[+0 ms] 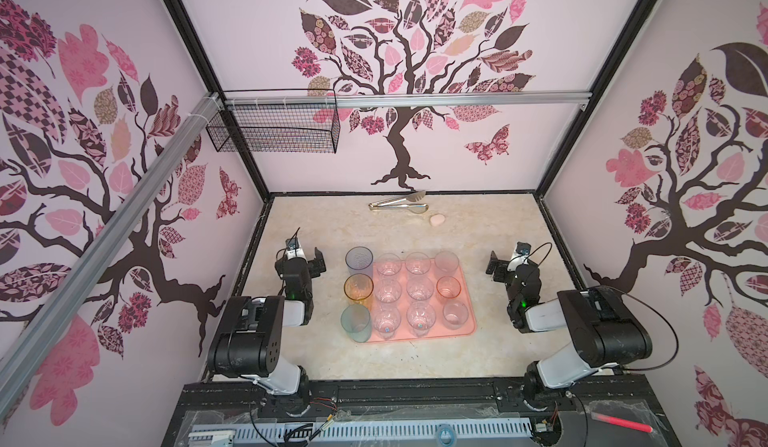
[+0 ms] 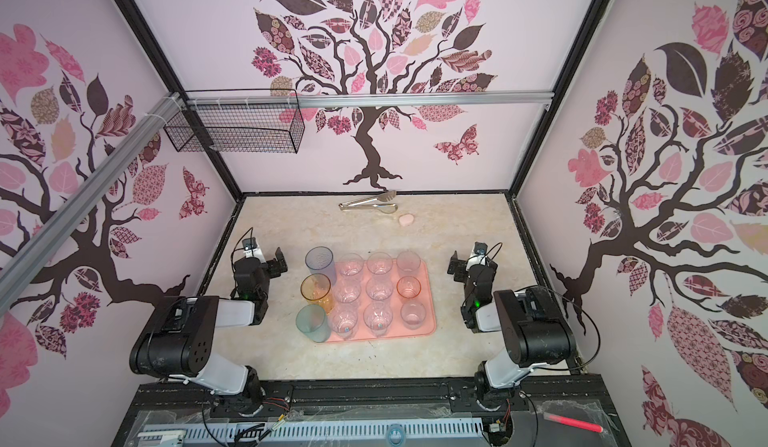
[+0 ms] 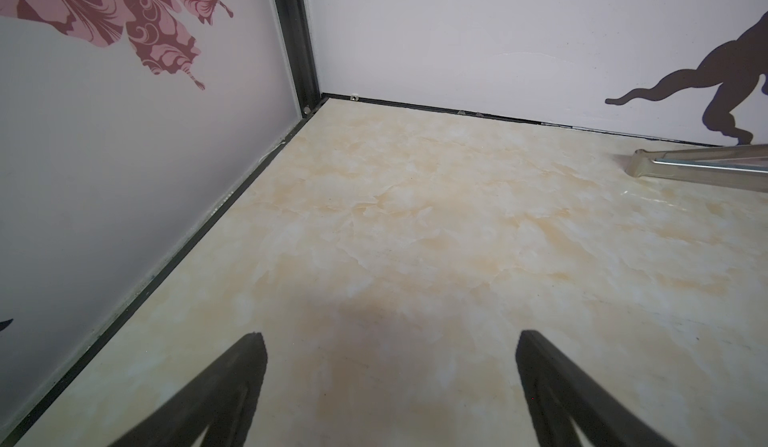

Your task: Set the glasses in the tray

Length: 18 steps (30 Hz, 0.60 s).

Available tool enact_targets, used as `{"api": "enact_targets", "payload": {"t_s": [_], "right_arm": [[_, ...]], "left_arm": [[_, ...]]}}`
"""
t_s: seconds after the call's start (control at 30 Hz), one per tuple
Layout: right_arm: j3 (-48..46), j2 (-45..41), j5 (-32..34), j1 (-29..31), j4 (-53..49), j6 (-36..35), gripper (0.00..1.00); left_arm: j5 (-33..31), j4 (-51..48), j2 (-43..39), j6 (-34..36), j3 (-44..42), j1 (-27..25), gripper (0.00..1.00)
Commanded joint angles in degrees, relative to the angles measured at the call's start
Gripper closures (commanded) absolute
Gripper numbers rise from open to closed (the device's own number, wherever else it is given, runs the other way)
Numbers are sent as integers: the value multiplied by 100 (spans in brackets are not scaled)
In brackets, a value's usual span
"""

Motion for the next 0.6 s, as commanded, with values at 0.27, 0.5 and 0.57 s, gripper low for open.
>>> {"api": "enact_targets", "payload": {"t_s": [0.27,0.5,0.57], "right_arm": [[71,-41,-34,-24,32,18,0],[73,-40,-33,-22,32,18,1],[74,-40,-31,-25,32,18,0]], "left_arm": [[-82,101,46,45,-86,-58,2],[-109,137,64,163,-98,-130,2],[-10,113,44,116,-99,-83,2]]}}
